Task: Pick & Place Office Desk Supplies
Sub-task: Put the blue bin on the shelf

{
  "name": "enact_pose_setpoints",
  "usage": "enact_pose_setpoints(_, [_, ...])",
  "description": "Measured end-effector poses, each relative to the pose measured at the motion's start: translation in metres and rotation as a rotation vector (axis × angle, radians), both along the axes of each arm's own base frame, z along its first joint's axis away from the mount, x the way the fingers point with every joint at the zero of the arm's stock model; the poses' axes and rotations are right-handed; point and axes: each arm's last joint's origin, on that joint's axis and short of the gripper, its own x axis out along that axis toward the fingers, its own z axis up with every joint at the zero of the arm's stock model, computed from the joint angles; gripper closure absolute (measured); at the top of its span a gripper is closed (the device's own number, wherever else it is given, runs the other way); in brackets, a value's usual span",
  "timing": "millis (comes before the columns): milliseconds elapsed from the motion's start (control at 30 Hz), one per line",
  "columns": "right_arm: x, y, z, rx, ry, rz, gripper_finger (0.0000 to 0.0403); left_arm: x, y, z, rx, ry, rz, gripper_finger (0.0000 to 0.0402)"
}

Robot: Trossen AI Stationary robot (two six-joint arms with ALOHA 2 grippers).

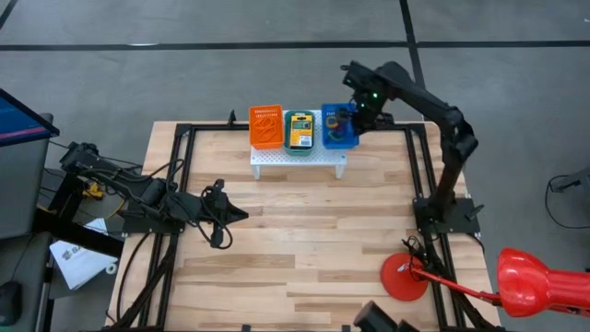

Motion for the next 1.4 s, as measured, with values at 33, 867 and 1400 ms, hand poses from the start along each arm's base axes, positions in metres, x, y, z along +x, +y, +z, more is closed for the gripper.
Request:
enact_pose_setpoints(33, [0.0,-0.003,-0.002,0.004,0.004,-0.002,0.04,0.0,0.0,0.0,-0.001,0.0,0.001,0.0385])
enact_pose_setpoints(867, [0.019,0.005,-0.012,0.022,0.013,0.011,0.0392,0.001,-0.001,-0.001,-0.003,0.007,0.003,0.0385])
enact_pose_setpoints(1400, [0.025,0.004,-0.011,-0.037,-0.025,0.06,0.0336,0.001,-0.001,-0.001,-0.003,0.007,0.003,0.0385])
